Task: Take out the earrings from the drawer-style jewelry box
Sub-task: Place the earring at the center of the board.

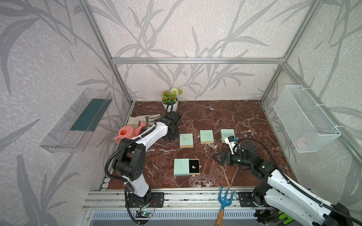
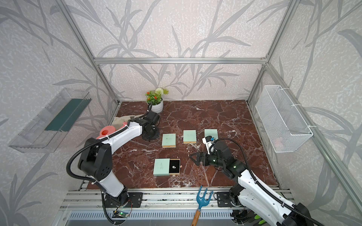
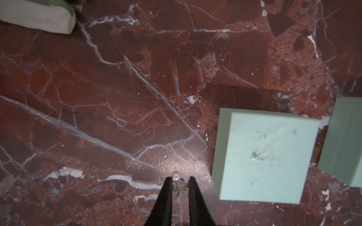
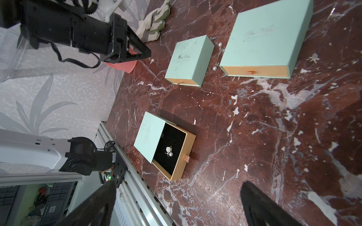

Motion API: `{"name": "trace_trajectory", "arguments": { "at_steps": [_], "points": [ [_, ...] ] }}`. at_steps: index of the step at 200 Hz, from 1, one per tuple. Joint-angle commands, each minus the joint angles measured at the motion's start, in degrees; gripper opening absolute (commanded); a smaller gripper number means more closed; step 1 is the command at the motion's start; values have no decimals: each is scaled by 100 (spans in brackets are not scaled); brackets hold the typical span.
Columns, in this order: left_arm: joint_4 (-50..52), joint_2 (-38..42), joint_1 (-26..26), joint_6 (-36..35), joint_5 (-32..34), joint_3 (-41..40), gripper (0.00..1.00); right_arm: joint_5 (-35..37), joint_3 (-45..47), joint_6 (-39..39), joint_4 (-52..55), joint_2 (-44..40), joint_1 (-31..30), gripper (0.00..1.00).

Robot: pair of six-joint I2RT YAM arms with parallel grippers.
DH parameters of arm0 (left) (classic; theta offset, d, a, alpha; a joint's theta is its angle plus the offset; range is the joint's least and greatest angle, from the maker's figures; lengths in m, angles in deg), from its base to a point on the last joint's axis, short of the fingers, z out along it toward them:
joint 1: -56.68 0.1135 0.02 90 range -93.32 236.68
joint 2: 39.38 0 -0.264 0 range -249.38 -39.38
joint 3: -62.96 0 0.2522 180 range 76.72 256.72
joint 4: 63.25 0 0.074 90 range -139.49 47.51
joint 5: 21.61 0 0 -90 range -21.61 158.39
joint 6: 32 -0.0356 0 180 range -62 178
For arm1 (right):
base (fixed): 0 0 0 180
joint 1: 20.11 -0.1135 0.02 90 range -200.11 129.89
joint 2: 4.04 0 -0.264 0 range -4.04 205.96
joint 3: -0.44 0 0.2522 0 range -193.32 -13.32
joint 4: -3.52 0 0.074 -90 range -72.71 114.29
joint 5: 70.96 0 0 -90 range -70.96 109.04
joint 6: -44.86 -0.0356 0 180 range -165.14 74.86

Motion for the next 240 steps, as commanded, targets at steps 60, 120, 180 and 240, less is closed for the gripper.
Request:
{"name": "trace_trajectory", "arguments": {
  "at_steps": [60, 120, 180, 240],
  "points": [
    [-249, -906, 50, -96, 13, 526, 17, -153, -59, 102, 246, -174, 46, 99],
    [-427, -1225, 151, -81, -47, 552, 17, -114, -25, 64, 333, -201, 96, 99],
    [-518, -1394, 239, -47, -164, 575, 22, -149, 37, -32, 205, -122, 94, 99],
    [-583, -1266, 283, 61, -223, 532, 26, -149, 44, -77, 193, -138, 99, 99]
  ]
}}
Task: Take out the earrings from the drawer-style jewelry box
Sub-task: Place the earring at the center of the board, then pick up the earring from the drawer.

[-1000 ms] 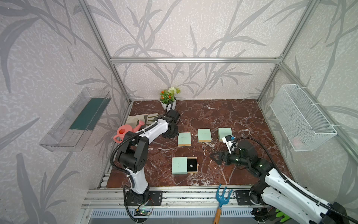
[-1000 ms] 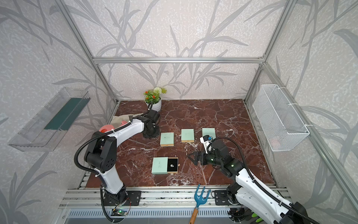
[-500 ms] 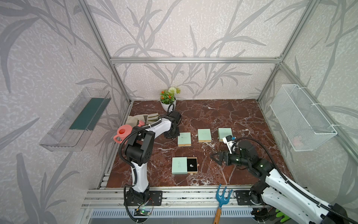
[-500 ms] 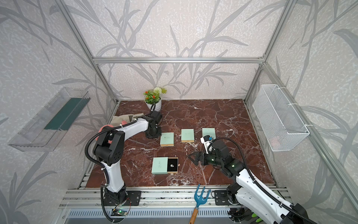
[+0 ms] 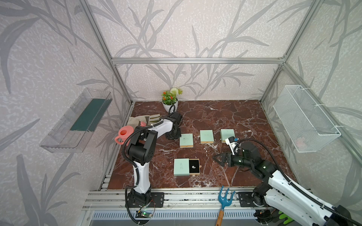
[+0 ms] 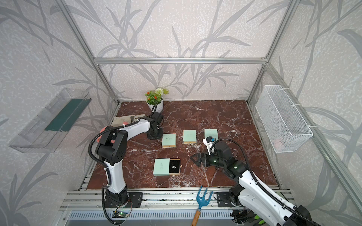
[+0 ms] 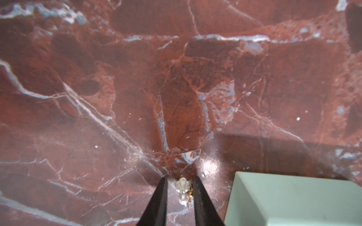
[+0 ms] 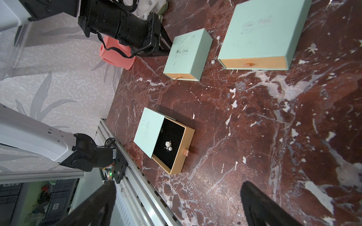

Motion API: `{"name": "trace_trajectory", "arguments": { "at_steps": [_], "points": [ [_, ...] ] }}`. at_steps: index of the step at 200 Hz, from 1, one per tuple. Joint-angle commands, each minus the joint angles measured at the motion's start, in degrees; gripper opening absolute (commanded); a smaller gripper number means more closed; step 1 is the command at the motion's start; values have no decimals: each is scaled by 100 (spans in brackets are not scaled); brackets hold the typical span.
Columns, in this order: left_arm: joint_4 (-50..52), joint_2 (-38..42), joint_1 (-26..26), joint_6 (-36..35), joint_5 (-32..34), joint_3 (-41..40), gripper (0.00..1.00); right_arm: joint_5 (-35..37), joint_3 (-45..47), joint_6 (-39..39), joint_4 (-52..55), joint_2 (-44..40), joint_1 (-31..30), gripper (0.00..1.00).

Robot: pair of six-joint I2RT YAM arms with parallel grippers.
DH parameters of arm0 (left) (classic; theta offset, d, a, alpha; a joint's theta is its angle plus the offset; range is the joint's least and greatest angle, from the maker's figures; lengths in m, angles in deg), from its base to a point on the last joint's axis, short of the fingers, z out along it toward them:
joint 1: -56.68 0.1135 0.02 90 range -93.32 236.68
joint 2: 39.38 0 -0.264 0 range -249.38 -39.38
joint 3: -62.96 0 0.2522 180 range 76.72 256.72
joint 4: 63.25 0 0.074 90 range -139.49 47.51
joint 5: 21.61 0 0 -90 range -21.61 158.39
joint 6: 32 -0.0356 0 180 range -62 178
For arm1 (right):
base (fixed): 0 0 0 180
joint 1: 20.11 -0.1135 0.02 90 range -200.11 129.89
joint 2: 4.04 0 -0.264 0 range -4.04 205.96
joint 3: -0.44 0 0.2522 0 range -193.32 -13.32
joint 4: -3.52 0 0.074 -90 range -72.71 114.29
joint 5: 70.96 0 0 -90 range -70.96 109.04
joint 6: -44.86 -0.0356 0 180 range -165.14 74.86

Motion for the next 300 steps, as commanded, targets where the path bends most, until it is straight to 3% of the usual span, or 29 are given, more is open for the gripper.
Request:
{"name": "trace_trajectory", "arguments": {
  "at_steps": [1, 43, 89, 145, 174, 209, 245, 300],
  "points": [
    [-14, 157, 28, 87, -12, 83, 26, -62, 41, -31, -54, -19, 33, 99],
    [97, 1189, 26, 152, -108, -204, 27, 60, -114, 125, 58, -11, 64, 99],
    [335, 2595, -280, -195, -753, -970, 27, 67, -275, 263, 37, 173, 210, 99],
    [352, 3806, -2115, -1129, -1493, -1899, 29, -254, -382, 343, 34, 306, 452, 99],
    [341, 3606, -2885, -1515, -1606, -2111, 29, -325, -401, 294, 51, 241, 522, 99],
    [475, 3077, -3609, -1801, -1215, -1987, 29, -352, -334, 221, 96, 131, 538, 99],
    [412, 2511, -4005, -2162, -832, -1783, 29, -411, -226, 145, 76, 60, 547, 99],
    [-67, 2293, -4055, -2336, -290, -1817, 29, -501, -172, 144, 121, 11, 566, 99]
  ]
}}
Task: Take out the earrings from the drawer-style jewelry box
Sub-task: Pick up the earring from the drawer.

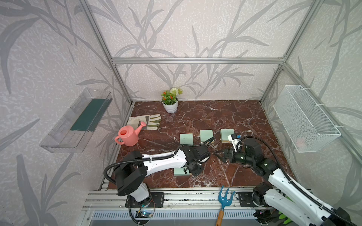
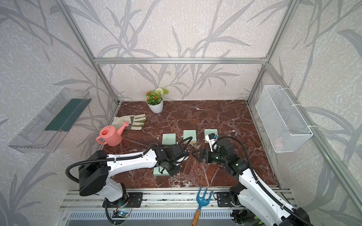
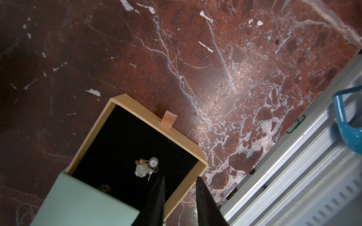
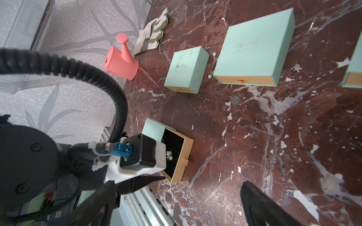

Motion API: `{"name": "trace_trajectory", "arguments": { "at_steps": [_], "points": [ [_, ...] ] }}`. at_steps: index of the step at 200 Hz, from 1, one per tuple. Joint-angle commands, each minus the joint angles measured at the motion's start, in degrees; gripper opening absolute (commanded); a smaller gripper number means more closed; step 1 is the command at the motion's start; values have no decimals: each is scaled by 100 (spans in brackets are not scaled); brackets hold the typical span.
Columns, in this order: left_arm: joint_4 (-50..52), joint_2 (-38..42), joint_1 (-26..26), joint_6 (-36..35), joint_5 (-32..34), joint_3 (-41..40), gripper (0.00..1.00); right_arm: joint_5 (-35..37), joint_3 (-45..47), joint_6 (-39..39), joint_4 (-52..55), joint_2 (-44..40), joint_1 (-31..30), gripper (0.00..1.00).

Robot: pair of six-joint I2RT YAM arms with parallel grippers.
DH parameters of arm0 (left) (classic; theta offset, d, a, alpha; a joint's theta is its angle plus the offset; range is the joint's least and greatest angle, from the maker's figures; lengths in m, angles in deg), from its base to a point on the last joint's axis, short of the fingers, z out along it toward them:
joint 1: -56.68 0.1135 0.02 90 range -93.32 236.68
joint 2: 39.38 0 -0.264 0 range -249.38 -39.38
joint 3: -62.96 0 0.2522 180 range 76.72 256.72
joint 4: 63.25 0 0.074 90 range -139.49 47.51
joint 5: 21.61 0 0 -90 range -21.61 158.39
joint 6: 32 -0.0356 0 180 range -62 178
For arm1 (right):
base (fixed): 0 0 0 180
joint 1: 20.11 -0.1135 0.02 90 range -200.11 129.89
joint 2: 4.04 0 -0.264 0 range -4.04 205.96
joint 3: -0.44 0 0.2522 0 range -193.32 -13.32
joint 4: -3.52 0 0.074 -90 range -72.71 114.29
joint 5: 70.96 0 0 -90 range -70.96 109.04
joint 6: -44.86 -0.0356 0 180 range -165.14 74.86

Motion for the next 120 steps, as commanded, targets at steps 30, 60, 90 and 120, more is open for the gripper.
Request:
{"name": "trace_trajectory", "arguments": {
  "at_steps": [30, 60, 90, 120],
  "points": [
    [-213, 19, -12, -493, 605, 74, 30, -134, 57, 16, 131, -111, 67, 99],
    [-135, -85, -20, -593, 574, 94, 29, -153, 49, 15, 142, -120, 82, 99],
    [-66, -180, -20, -618, 561, 54, 28, -162, 49, 16, 169, -120, 95, 99],
    [-134, -300, -20, -622, 505, 54, 27, -194, 57, -10, 158, -111, 101, 99]
  ]
}}
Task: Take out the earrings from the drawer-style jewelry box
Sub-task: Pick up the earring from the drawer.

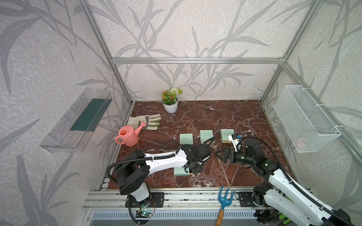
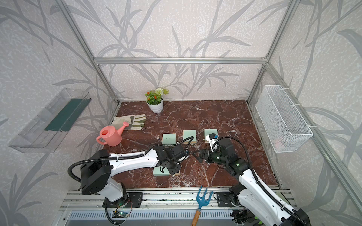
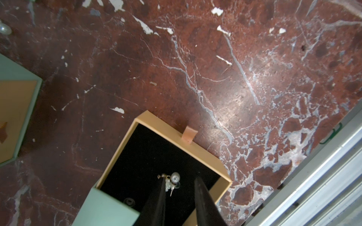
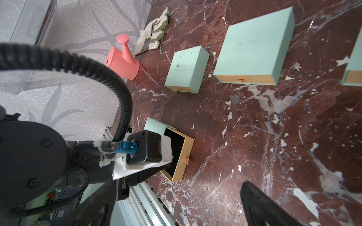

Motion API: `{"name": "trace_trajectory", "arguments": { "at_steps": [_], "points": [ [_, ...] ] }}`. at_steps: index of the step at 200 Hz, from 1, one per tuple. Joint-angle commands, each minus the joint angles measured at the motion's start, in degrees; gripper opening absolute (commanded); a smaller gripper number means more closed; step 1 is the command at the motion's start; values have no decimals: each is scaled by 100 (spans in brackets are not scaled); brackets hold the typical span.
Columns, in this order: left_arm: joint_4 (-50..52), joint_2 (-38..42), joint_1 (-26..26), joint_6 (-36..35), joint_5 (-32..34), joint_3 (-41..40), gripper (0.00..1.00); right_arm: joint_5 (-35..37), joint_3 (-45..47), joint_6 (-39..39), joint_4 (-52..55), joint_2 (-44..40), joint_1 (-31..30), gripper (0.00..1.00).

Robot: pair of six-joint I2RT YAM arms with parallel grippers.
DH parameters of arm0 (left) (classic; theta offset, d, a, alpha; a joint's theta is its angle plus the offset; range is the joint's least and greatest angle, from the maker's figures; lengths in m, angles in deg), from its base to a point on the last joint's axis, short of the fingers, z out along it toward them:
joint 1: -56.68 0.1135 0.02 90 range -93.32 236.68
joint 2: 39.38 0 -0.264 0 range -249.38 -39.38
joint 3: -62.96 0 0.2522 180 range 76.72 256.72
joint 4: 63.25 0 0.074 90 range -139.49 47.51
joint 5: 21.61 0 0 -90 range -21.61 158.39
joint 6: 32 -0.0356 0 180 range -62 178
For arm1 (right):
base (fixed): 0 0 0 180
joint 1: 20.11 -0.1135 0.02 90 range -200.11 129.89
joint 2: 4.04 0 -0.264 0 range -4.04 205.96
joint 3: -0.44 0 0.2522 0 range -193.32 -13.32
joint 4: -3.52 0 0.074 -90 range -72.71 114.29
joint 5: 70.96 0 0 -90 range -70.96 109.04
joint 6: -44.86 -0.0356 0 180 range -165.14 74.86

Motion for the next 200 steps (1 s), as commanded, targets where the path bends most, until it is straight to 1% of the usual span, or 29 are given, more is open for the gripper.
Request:
{"name": "trace_trajectory", "arguments": {
  "at_steps": [1, 93, 138, 145, 170, 185, 200],
  "points": [
    [51, -133, -15, -163, 58, 54, 27, -111, 55, -12, 88, -59, 35, 99],
    [71, -413, -16, -82, 253, 53, 25, -81, 73, -38, 141, -137, 66, 99],
    [158, -431, -20, 10, 435, 136, 22, -73, 98, -58, 115, -133, 89, 99],
    [178, -430, -15, 47, 482, 177, 20, -73, 98, -70, 98, -129, 93, 99],
    [253, -512, -20, 157, 533, 281, 19, -64, 114, -101, 61, -94, 102, 99],
    [312, -564, -26, 241, 628, 317, 15, -55, 117, -109, 46, -89, 112, 99],
    [304, -573, -30, 382, 667, 296, 14, -72, 117, -117, 46, -85, 122, 99]
  ]
}}
